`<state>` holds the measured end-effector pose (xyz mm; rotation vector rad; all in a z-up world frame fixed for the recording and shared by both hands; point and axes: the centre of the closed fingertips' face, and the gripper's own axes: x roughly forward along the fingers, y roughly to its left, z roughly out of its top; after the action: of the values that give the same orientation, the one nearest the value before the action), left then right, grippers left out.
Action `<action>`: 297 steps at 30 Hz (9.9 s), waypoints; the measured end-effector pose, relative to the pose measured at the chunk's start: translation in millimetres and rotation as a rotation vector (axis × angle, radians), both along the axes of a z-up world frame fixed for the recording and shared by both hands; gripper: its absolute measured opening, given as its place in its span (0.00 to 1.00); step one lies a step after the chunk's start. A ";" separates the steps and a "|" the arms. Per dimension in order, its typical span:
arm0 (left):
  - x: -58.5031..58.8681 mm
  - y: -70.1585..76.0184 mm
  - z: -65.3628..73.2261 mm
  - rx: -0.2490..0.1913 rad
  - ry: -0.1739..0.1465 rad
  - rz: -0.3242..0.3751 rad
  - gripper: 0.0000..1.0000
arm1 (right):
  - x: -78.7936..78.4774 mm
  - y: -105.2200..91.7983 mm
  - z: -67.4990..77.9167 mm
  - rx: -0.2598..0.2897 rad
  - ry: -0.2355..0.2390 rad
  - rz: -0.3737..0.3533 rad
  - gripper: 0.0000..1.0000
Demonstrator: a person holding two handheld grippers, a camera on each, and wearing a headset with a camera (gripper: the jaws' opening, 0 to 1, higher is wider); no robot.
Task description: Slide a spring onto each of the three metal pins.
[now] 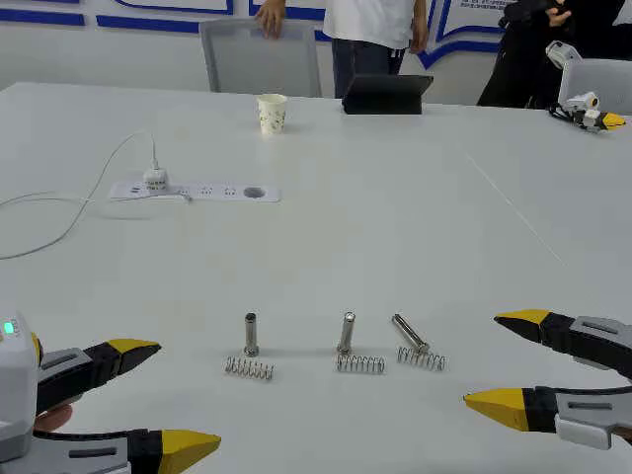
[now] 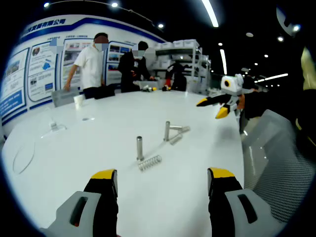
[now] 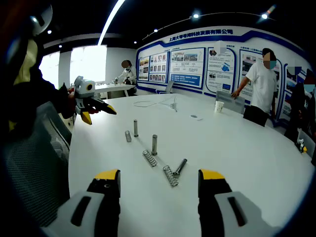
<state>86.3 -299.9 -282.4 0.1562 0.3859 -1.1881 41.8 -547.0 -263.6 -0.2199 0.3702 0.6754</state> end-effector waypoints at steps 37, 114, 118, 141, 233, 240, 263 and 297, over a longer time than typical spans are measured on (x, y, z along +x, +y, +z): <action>1.6 0.1 -0.5 0.001 0.000 0.002 0.76 | 9.3 -4.3 7.5 0.012 0.030 -0.065 0.57; 1.4 8.3 -16.9 0.002 0.038 0.045 0.74 | 124.6 1.6 -87.1 -0.191 0.476 -0.355 0.09; 0.4 6.1 -15.6 0.002 0.034 0.042 0.74 | 124.7 1.5 -86.8 -0.191 0.471 -0.366 0.09; -1.1 -1.4 2.0 -0.004 -0.010 0.015 0.74 | 99.1 -0.7 -44.6 -0.117 0.354 -0.380 0.09; -19.8 -15.8 1.6 0.014 -0.003 -0.048 0.71 | 48.4 -1.5 -87.0 -0.263 0.377 0.047 0.13; -21.3 -18.5 1.1 0.015 -0.002 -0.057 0.71 | 44.8 0.5 -87.5 -0.250 0.394 0.041 0.12; -38.8 -33.2 3.1 0.026 -0.014 -0.158 0.63 | 3.3 19.5 -64.9 -0.231 0.400 0.064 0.11; -56.0 -80.3 3.4 0.056 -0.063 -0.348 0.44 | -22.2 113.0 -23.4 -0.274 0.363 0.368 0.11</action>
<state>30.3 -380.2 -279.0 0.3179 0.3456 -1.5111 19.6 -433.9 -287.0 -0.4342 0.7840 1.0320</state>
